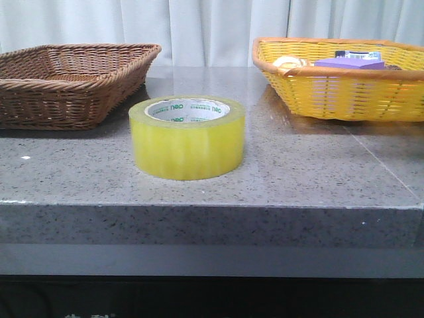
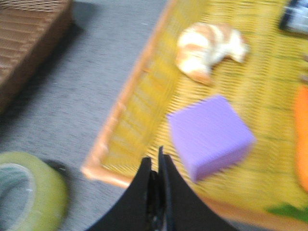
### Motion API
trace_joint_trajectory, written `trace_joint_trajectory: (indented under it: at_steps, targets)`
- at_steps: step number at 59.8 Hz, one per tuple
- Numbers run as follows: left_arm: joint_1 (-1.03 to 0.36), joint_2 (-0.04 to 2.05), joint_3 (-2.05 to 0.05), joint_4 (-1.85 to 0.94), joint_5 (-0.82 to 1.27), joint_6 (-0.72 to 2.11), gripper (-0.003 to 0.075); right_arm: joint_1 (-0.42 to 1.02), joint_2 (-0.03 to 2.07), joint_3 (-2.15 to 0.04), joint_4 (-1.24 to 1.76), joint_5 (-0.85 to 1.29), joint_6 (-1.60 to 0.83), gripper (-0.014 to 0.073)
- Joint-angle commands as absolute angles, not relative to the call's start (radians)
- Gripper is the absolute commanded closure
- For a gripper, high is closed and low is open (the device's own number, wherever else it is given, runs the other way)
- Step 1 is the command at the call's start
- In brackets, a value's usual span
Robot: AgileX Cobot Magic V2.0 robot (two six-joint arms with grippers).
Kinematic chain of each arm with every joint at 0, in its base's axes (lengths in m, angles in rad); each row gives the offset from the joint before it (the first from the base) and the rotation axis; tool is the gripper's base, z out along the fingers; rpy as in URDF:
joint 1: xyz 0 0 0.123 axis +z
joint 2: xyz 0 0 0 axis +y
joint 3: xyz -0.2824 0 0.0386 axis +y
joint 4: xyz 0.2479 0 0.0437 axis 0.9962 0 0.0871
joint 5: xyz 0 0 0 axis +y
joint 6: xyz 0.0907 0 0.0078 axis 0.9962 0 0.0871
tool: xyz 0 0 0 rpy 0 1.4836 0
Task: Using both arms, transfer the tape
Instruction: 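Withdraw the right gripper upward away from the tape roll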
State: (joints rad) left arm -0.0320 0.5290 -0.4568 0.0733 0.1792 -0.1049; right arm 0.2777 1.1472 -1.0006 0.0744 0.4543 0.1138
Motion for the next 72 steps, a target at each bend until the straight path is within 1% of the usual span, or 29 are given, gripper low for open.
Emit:
trace_joint_trajectory:
  at_steps: [1, 7, 20, 28, 34, 50, 61, 72]
  targets:
    - [-0.029, 0.537, -0.493, 0.074, 0.099, -0.105, 0.008, 0.226, 1.047, -0.94, 0.063, 0.364, 0.111, 0.0662]
    - [-0.029, 0.537, -0.493, 0.074, 0.099, -0.105, 0.008, 0.18, 0.921, -0.802, 0.062, 0.331, 0.111, 0.0662]
    - [-0.029, 0.537, -0.493, 0.074, 0.099, -0.105, 0.008, 0.177, 0.662, -0.568, 0.031, 0.212, 0.111, 0.0662]
    - [-0.029, 0.537, -0.493, 0.074, 0.099, -0.105, 0.008, 0.177, 0.5, -0.469, 0.011, 0.195, 0.111, 0.0662]
    - [-0.029, 0.537, -0.493, 0.074, 0.094, -0.105, 0.008, 0.177, 0.416, -0.427, 0.01, 0.194, 0.111, 0.0662]
    - [-0.039, 0.537, -0.496, 0.025, 0.106, -0.105, 0.008, 0.177, 0.382, -0.41, 0.0, 0.194, 0.111, 0.0662]
    - [-0.123, 0.565, -0.582, 0.012, 0.282, -0.105, 0.008, 0.177, 0.382, -0.41, 0.0, 0.194, 0.111, 0.0662]
    - [-0.241, 0.692, -0.72, -0.046, 0.463, -0.105, 0.008, 0.177, 0.382, -0.41, 0.0, 0.194, 0.111, 0.0662]
